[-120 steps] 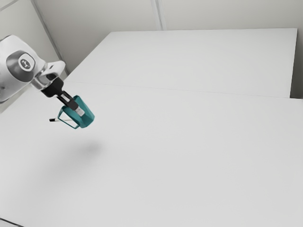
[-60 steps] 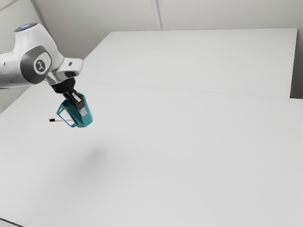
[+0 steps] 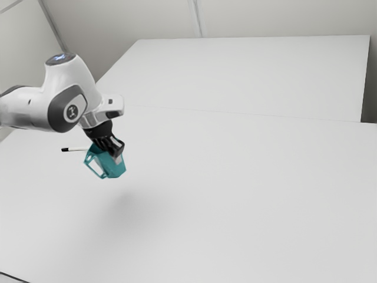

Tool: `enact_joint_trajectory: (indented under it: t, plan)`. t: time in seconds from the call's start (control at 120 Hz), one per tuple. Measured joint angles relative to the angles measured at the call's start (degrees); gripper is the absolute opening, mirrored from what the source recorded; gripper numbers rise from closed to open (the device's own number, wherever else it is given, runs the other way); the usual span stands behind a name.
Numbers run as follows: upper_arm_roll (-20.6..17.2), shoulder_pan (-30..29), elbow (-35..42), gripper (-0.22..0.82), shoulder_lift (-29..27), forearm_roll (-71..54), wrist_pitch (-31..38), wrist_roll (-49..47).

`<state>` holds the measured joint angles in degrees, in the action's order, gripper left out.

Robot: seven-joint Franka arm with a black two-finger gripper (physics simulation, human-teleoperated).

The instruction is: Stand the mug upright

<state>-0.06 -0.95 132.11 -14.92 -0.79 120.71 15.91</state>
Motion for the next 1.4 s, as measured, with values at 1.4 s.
enact_joint_trajectory:
  t: [1.4]
  plan:
    - [-1.6,3.68,2.11,-0.17,12.82,-4.31,12.32,-20.54]
